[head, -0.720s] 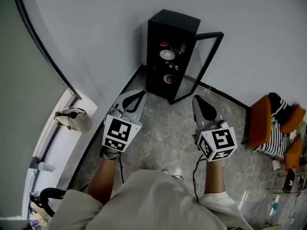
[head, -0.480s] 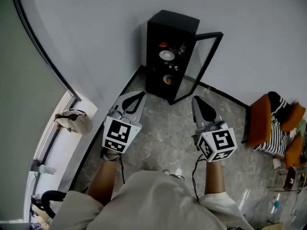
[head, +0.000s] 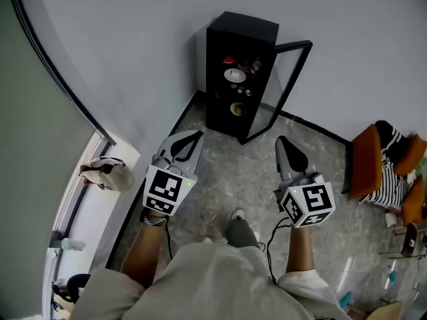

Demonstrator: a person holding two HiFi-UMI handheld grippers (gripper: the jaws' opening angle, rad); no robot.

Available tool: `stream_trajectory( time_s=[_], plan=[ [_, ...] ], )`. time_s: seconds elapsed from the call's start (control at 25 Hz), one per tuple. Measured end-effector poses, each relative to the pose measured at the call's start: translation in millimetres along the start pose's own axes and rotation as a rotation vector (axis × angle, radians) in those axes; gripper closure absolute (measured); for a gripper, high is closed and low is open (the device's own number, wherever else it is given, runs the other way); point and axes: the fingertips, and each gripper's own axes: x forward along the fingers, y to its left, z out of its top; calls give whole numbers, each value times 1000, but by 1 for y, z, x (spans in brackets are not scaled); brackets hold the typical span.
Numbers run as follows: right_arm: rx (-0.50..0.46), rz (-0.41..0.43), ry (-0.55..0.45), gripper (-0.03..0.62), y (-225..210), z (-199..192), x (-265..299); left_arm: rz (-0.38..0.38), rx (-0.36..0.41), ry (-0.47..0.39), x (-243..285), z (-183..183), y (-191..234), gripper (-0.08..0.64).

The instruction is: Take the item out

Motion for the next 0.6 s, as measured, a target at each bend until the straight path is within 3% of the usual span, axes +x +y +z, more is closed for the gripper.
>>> stream_trajectory(
  time_s=[0.6],
  plan=[
    [-50,4,37,588,-62,-11,130,-4,34,45,116,-22,71,554]
  ],
)
